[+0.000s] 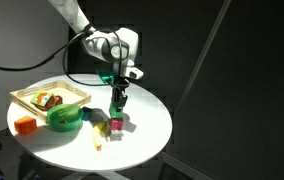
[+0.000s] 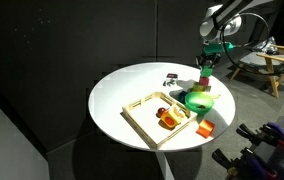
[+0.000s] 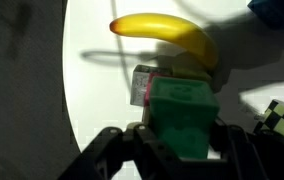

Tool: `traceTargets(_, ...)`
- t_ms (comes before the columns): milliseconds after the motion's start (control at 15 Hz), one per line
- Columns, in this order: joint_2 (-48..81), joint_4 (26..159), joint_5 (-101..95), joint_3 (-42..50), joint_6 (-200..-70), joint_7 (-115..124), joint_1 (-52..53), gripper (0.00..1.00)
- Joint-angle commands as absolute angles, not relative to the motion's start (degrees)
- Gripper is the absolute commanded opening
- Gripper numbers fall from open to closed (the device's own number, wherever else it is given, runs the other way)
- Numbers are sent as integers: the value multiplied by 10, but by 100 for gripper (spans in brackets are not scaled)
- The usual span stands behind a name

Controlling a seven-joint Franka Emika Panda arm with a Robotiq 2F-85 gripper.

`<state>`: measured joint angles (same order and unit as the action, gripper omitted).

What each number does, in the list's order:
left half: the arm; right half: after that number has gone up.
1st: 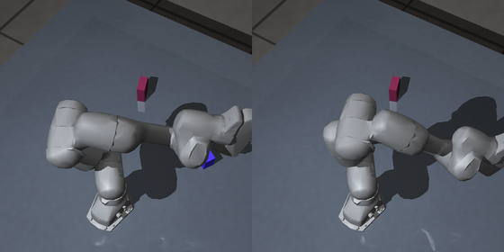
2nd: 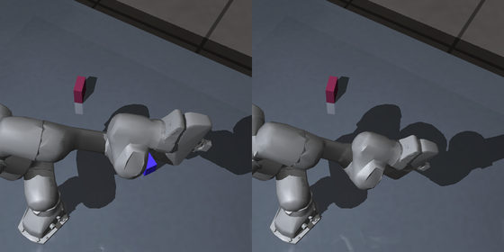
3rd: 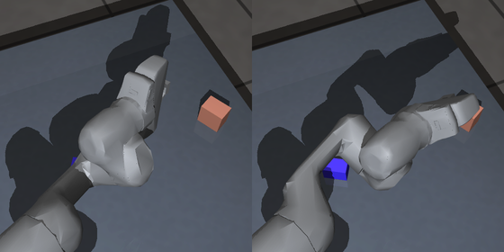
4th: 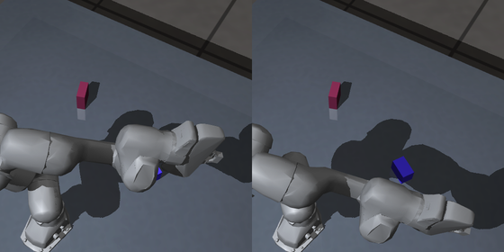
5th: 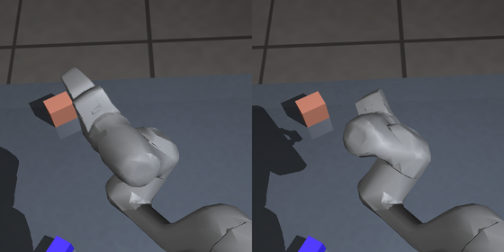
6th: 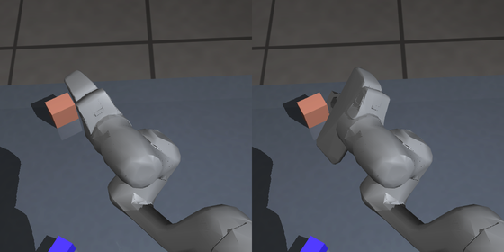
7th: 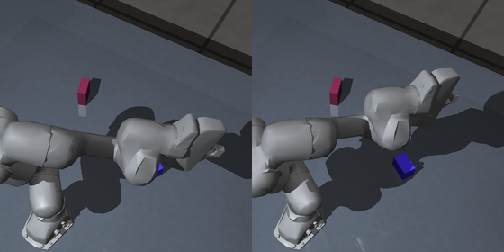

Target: Put the dark green block on the table

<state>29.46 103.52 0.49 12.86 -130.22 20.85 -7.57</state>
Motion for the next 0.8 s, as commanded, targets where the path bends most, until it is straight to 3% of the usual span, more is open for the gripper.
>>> traceTargets(0, 260, 1053, -4, 124, -1284, 174, -76, 25)
traceTargets(733, 196, 1156, -21, 101, -1362, 1, -85, 25)
